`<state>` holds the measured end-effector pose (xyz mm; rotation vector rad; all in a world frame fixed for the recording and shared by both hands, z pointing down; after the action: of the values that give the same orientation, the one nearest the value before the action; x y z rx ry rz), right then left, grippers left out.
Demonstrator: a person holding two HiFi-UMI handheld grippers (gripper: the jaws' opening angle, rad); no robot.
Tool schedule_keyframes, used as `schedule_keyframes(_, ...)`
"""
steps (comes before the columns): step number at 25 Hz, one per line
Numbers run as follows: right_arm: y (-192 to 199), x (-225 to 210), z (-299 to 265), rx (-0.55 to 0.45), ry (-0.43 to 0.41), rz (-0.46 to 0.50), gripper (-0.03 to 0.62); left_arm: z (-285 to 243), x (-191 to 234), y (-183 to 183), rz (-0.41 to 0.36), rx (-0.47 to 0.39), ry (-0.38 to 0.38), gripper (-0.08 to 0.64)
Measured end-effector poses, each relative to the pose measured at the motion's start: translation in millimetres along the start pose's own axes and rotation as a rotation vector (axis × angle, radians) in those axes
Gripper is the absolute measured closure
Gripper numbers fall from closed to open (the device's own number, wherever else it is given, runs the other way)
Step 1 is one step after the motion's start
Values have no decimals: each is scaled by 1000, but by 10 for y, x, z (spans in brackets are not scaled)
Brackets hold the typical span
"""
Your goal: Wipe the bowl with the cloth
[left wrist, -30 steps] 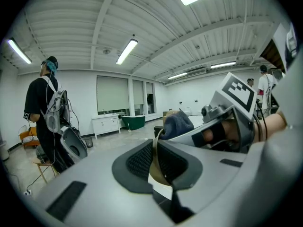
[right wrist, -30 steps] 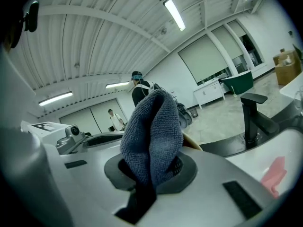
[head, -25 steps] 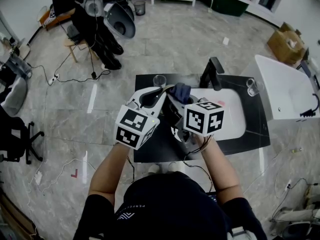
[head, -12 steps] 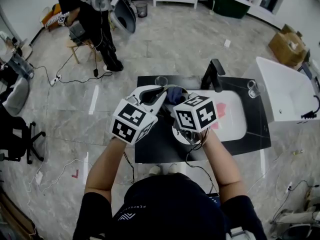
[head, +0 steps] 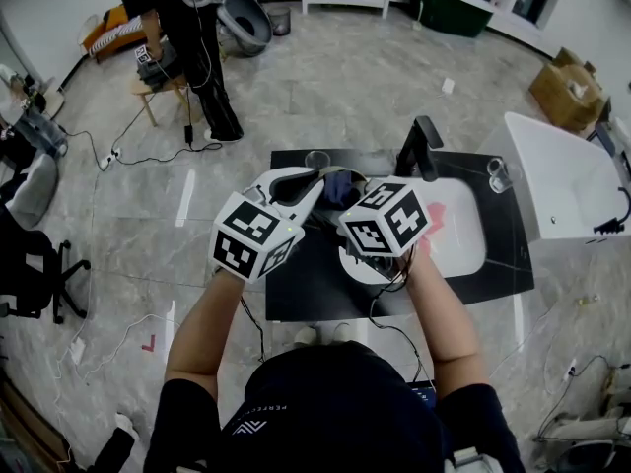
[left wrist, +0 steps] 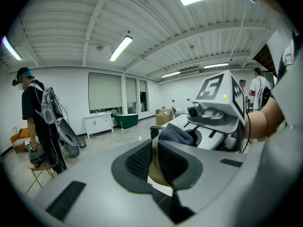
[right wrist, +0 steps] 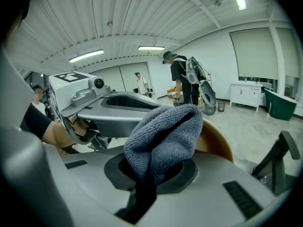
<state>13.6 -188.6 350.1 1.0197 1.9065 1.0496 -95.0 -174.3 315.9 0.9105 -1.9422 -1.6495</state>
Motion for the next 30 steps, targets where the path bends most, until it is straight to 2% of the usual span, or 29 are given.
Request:
schedule_keyframes(8,159,102,35,83,-31,88,534,-8,-54,75,-15,-4,18,526)
schedule_keyframes(12,300,131,56,136,14,147,534,10,-29,138,12,-6,18,526)
schedule_keyframes(16,375,81,106,164,38,141,534,30,-3,178,18,-3,16,526)
schedule_keyframes(20,418,17,159,207,123,172,534,53,-4,214,13,3,9,526)
schedule_keyframes(25,462,-47,208,220,193,195,534,30,-50,300,-7,28,-8,526)
schedule_keyframes(30,423,-62,202,192,242,220,534,32,-18,384,26,44,-36,528)
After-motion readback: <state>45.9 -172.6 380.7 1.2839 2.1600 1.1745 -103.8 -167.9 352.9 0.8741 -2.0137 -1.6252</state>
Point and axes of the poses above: the fingertips, and each gripper's own axes: z backward along the fingers, x to its left, y out of its underside, the point moved 9 cm from there along z, backward along the fingers, and after that the axes turned 7 degrees about -x, right-handed, at the moved point
